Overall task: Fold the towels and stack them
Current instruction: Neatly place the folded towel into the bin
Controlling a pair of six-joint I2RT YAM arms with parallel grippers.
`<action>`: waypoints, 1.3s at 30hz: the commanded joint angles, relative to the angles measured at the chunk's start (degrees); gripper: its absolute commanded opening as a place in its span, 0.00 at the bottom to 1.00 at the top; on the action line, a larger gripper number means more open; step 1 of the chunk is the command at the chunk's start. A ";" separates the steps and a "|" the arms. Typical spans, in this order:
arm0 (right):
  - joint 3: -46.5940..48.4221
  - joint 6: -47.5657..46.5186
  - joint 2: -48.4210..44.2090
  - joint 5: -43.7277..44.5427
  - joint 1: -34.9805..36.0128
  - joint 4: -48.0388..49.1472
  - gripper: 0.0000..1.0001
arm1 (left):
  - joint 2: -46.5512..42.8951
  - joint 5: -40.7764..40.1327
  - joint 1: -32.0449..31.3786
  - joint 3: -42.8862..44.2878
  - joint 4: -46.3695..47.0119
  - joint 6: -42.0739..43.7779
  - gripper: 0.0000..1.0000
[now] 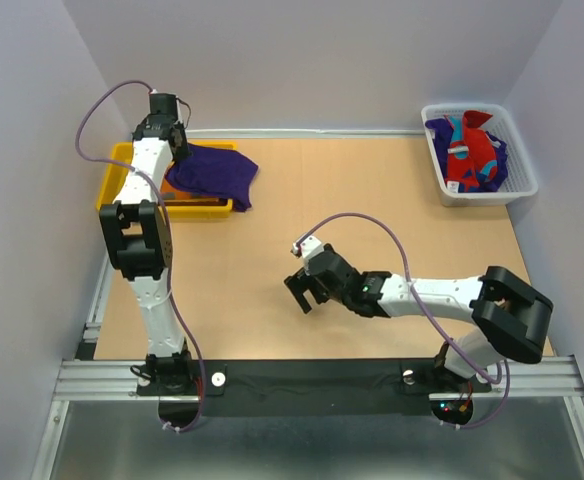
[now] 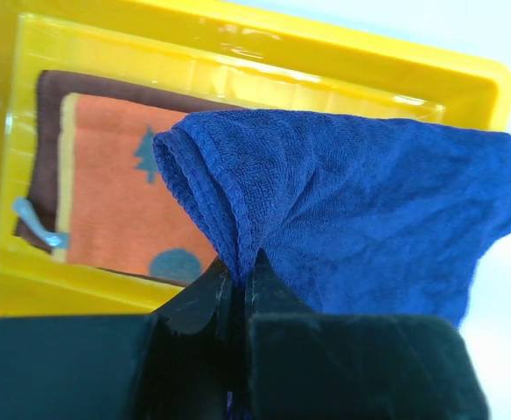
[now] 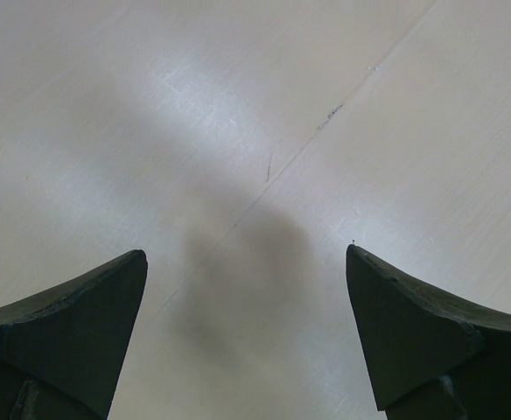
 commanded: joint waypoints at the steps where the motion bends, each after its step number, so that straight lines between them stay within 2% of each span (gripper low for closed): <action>1: 4.03 -1.12 1.21 -1.24 -0.42 -1.45 1.00 | -0.39 -4.12 2.01 4.35 -1.51 4.94 0.03; 8: 6.24 -1.48 2.96 -1.33 -0.42 -4.09 1.00 | -0.48 -4.40 4.83 4.18 0.15 3.88 0.03; 19: 8.00 -2.18 4.46 -1.15 -0.42 -5.23 1.00 | 2.24 -6.42 6.59 4.00 3.06 6.87 0.03; 24: 8.35 -2.36 5.08 -1.24 -0.42 -5.50 1.00 | 5.05 -9.05 6.76 2.95 3.06 5.64 0.14; 31: 8.35 -2.36 5.34 -1.42 -0.42 -5.76 1.00 | 6.99 -15.90 6.85 1.81 4.11 4.94 0.17; 34: 8.43 -2.44 5.51 -1.51 -0.42 -5.85 1.00 | 7.87 -17.57 6.76 1.72 4.73 4.32 0.24; 38: 8.44 -2.44 5.43 -0.80 -0.50 -5.93 1.00 | 9.10 -23.36 6.85 2.42 4.82 3.88 0.38; 39: 8.44 -2.44 5.25 -0.71 -0.59 -5.85 1.00 | 9.36 -24.60 6.85 2.60 4.91 3.88 0.46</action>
